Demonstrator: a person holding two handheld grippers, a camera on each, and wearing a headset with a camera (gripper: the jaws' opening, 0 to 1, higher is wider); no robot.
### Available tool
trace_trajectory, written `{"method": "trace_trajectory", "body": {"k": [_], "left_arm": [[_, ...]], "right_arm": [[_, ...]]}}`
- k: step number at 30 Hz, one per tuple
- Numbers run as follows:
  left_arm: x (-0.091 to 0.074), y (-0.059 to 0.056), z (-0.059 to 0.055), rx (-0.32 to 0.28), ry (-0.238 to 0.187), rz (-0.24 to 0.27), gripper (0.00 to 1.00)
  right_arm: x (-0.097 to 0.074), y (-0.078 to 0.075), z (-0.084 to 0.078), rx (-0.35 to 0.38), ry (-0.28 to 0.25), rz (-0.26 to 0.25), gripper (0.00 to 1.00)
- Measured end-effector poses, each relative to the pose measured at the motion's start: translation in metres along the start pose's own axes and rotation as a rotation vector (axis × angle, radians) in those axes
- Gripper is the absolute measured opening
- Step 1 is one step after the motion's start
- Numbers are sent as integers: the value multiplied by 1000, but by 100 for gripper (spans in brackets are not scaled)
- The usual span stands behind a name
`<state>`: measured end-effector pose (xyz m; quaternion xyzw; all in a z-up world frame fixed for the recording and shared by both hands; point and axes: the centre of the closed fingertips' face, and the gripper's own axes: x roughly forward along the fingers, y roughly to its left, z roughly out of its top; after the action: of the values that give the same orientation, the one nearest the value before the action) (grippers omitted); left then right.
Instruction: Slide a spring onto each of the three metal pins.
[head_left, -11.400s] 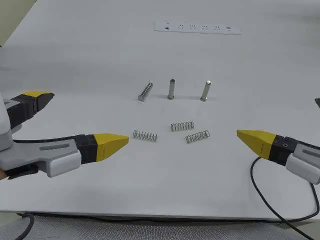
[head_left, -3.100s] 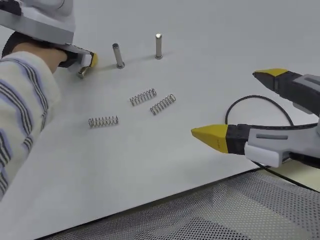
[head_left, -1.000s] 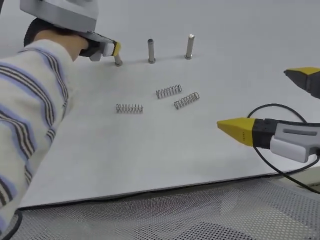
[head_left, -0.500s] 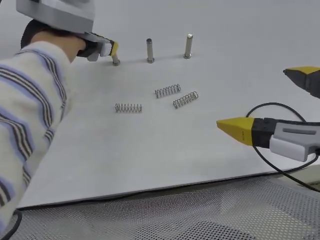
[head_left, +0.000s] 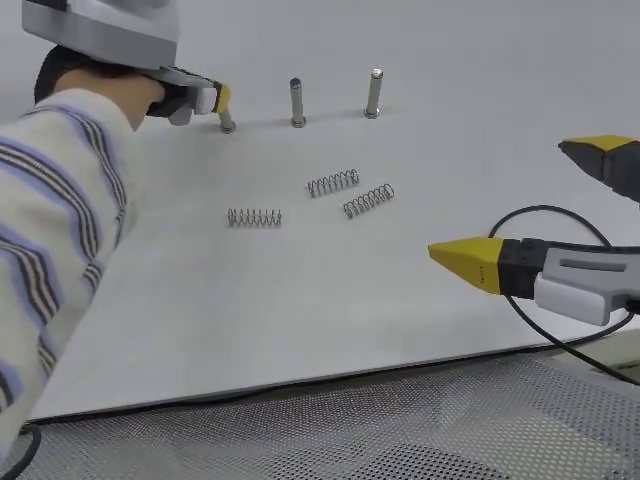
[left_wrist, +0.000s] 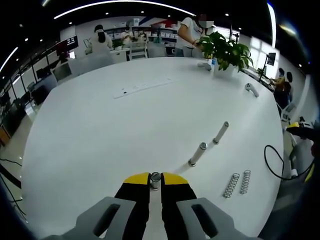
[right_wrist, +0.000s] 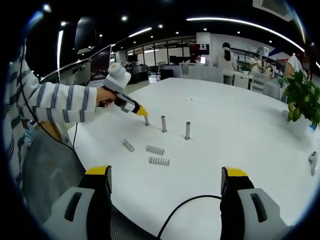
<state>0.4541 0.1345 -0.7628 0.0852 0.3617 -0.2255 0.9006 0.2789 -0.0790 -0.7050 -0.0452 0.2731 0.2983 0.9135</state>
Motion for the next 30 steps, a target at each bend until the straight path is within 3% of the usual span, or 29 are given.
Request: {"method": "trace_trajectory", "body": {"k": [13, 23, 30], "left_arm": [[-5, 0, -1, -20, -35, 4, 0], [-10, -4, 9, -5, -88, 1, 0], [-12, -6, 8, -1, -106, 0, 0]], "right_arm": [[0, 1, -1, -1, 3, 2, 89], [1, 1, 2, 5, -12, 1, 90], [0, 1, 1, 6, -12, 0, 90]]}}
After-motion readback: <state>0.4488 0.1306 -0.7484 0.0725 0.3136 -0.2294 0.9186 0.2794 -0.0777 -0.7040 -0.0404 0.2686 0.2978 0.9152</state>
